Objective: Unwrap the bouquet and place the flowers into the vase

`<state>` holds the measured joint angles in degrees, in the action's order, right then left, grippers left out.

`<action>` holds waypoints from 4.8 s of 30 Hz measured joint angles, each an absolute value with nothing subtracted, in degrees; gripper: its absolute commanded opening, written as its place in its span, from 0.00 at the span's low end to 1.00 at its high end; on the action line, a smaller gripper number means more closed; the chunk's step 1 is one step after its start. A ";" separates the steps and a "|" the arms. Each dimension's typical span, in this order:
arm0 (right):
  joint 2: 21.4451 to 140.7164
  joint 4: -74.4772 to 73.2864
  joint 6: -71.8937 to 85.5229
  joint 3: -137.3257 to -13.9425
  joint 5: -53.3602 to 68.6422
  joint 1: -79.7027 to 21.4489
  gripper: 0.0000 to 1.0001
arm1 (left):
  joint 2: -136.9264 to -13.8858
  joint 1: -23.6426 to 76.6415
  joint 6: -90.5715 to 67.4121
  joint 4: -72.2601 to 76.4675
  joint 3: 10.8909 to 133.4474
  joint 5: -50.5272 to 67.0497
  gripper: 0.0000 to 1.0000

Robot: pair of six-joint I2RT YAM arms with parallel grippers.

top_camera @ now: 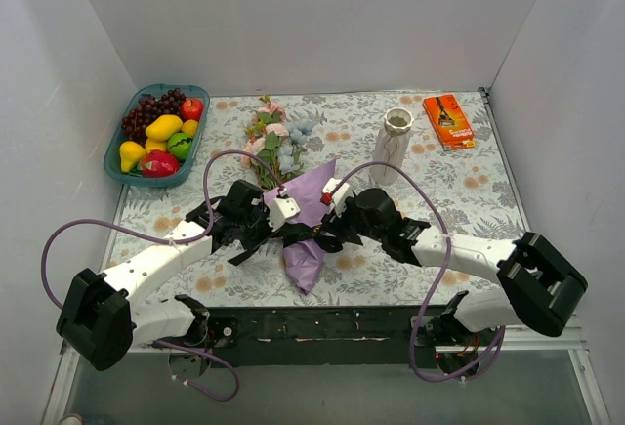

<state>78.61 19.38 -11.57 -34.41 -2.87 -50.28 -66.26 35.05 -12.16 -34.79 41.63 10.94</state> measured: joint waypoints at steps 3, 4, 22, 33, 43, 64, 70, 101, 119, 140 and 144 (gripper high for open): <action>74.46 18.33 -12.49 -34.48 -2.09 -50.28 0.64 | -66.15 35.05 -11.86 -34.96 41.63 10.96 0.00; 73.47 18.35 -12.78 -34.50 -1.89 -50.28 0.64 | -66.11 35.05 -11.77 -34.94 41.63 10.96 0.00; 71.61 13.98 -16.34 -32.82 -1.23 -50.26 0.63 | -66.11 35.05 -11.68 -35.46 41.63 10.96 0.00; 76.82 14.70 -17.02 -33.39 1.83 -50.41 0.63 | -66.32 35.05 -11.60 -35.57 41.67 10.96 0.00; 79.94 15.40 -18.46 -36.16 2.98 -51.83 0.62 | -67.26 35.05 -11.57 -35.57 42.09 10.96 0.00; 84.16 12.82 -21.78 -41.47 6.59 -52.90 0.01 | -68.90 35.05 -11.64 -35.57 42.50 10.83 0.00; 84.62 10.57 -21.47 -42.54 7.46 -52.86 0.01 | -69.19 35.03 -11.84 -35.75 43.51 10.09 0.00; 46.65 -9.34 2.68 -30.89 -39.03 -53.43 0.01 | -57.84 -5.43 2.37 -42.39 46.33 9.61 0.00; 52.99 -28.45 15.11 -42.78 -56.47 -53.69 0.18 | -68.73 -27.64 1.34 -44.53 57.98 24.58 0.98; 67.57 -15.90 8.84 -50.17 -50.63 -71.13 0.51 | -84.64 7.31 -6.74 -47.70 68.79 51.44 0.98; 64.34 -17.17 10.31 -48.82 -51.35 -74.15 0.50 | -91.77 6.94 -5.93 -46.30 70.41 51.88 0.98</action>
